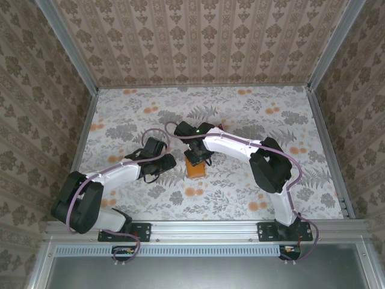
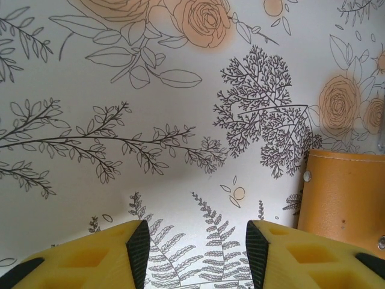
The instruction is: Put the credit cards into the card holder
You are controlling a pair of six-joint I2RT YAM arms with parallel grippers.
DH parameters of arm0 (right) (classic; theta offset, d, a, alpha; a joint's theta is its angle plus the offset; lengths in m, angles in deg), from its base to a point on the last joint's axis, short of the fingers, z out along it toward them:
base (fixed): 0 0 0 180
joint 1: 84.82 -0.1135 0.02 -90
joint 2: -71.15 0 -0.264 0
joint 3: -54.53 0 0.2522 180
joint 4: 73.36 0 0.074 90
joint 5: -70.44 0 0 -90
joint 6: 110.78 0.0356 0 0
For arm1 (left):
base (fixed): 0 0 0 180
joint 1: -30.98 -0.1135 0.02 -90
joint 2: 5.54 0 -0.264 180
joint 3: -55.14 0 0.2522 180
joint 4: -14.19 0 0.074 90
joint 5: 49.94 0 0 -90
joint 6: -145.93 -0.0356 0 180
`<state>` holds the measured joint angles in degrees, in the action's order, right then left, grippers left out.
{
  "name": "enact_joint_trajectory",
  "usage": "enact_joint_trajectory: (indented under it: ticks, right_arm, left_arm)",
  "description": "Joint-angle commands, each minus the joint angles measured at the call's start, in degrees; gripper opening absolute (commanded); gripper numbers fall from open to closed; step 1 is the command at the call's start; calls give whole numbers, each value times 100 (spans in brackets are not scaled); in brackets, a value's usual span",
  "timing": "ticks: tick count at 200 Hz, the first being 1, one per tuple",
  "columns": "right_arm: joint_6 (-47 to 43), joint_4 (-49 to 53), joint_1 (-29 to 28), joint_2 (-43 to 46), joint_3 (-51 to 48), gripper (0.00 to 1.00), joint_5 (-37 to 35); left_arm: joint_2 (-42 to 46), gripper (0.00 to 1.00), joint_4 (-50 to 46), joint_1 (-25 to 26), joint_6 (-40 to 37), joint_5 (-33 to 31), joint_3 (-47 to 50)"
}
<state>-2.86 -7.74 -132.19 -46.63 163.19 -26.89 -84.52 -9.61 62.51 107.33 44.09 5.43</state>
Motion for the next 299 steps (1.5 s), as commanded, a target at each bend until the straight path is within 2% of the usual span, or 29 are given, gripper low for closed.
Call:
enact_joint_trajectory:
  ticks: [1,66,154,217,299]
  right_arm:
    - [-34,297,-36,-183,214,35,-149]
    - [-64,438,-51,-402,390,30,-373]
    - [-69,469,-40,-119,270,5,-578]
    - [52,-639,234,929,-873,2,320]
    - [-60,-1400,243,876,-1300,2,920]
  left_arm:
    - [147,50,-41,-68,-155,70,84]
    - [137,50,-6,-103,-167,99,122]
    - [40,50,162,-103,-130,249,160]
    - [-514,49,584,423,113,373,25]
    - [-1396,49,800,939,194,477,-629]
